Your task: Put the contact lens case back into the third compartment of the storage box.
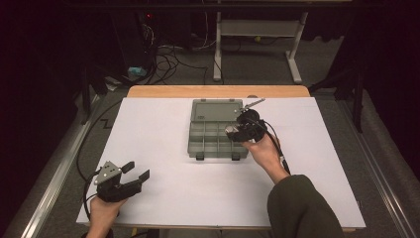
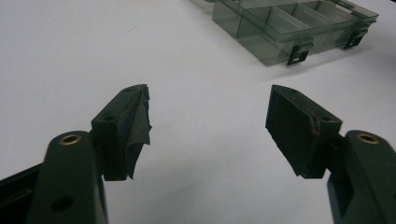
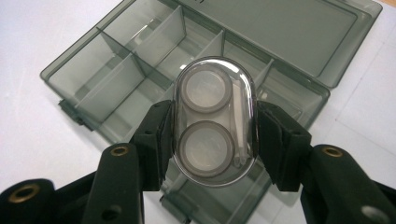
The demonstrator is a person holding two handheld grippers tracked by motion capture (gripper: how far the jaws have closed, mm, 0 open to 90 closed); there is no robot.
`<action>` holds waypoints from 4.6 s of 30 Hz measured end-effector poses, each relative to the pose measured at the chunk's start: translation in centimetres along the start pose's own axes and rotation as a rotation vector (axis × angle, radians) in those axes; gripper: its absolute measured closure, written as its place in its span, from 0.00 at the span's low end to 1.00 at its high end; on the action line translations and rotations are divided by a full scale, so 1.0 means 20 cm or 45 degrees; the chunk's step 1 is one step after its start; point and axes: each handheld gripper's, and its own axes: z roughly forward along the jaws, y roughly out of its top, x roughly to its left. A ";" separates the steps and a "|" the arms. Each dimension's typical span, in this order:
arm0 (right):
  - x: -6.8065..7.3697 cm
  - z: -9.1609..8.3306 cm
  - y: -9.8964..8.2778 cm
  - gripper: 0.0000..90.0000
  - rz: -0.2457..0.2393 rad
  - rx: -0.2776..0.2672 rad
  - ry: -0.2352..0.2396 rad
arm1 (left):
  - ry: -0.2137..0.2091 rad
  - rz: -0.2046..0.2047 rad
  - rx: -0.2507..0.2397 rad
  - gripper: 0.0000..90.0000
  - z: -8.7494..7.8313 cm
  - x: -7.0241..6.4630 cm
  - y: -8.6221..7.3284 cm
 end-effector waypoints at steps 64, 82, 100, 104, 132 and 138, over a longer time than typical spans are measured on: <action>-0.03 0.26 0.15 0.51 0.019 0.034 -0.085 | -0.011 0.000 -0.005 0.35 0.00 0.01 0.00; -0.02 0.23 0.11 0.80 -0.018 0.053 -0.072 | -0.015 0.002 -0.002 0.35 0.00 0.00 0.00; -0.04 0.12 0.04 0.66 0.031 -0.016 -0.034 | -0.014 -0.002 0.006 0.35 0.01 0.00 0.00; -0.06 0.10 0.01 0.66 0.042 -0.027 -0.029 | -0.013 -0.003 0.004 0.35 0.01 0.00 0.00; -0.17 -0.01 -0.13 0.71 0.122 -0.038 -0.042 | -0.010 -0.010 0.004 0.35 0.01 0.00 0.00; -0.20 0.01 -0.16 0.76 0.165 -0.002 -0.036 | -0.015 -0.016 0.005 0.35 0.01 0.01 0.00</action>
